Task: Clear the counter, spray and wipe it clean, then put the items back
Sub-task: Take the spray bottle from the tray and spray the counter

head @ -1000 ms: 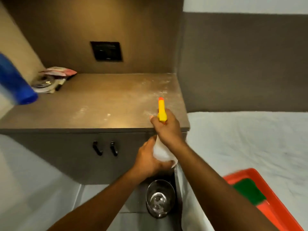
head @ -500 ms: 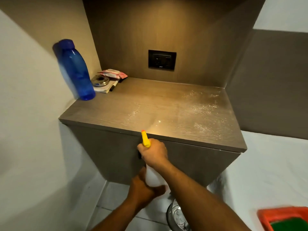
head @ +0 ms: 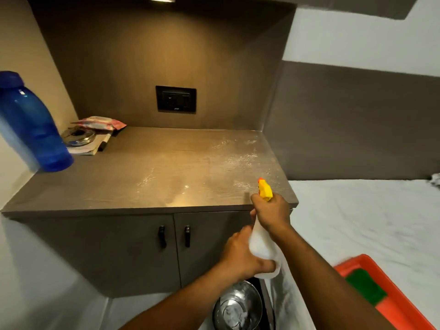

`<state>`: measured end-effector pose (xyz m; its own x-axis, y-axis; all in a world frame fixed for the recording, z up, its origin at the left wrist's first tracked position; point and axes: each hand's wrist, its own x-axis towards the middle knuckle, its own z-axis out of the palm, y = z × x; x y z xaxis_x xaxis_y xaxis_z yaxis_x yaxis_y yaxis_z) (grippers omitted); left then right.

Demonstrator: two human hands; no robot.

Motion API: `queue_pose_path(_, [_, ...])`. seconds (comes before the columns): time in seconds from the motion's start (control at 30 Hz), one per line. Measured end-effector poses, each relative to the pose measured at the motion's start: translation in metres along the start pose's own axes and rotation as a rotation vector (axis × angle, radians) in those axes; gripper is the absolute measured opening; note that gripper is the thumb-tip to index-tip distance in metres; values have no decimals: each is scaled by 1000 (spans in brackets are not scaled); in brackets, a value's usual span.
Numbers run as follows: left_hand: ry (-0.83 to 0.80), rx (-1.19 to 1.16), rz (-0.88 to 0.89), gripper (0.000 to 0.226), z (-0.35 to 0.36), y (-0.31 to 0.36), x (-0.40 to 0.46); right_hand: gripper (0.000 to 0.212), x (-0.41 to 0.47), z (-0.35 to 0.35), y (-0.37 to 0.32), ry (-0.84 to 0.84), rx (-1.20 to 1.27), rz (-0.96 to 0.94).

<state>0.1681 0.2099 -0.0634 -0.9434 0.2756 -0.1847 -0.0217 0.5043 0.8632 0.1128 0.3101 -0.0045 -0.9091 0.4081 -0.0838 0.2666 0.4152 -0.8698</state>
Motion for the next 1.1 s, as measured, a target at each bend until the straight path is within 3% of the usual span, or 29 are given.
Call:
queue_pose_path(0.1, [-19,-70,-15,87,8,1,0,22,1,-5,-3,-93,9,6])
queue_pose_path(0.27, [118,-193,-46,76,-4,-14,-18,30,-15,21,-19,-212,-71,-103])
queue_pose_path(0.5, [157,-138,-55,78,-33,-30,-29,30,-27,50,-30,-328,-39,-187])
queue_pose_path(0.7, [8,-41,27,91,-2,-4,-13,31,-12,6,6,42,-54,-108])
queue_pose_path(0.83, [-182,90,94,87,37,10,3,26,-6,-53,57,69,-66,17])
queue_pose_path(0.93, [-281,159,141,98,76,18,16,44,-13,-102,102,17,-199,182])
queue_pose_path(1.1, [-491,250,214,107,166,51,44,40,-22,-175,171,288,-43,283])
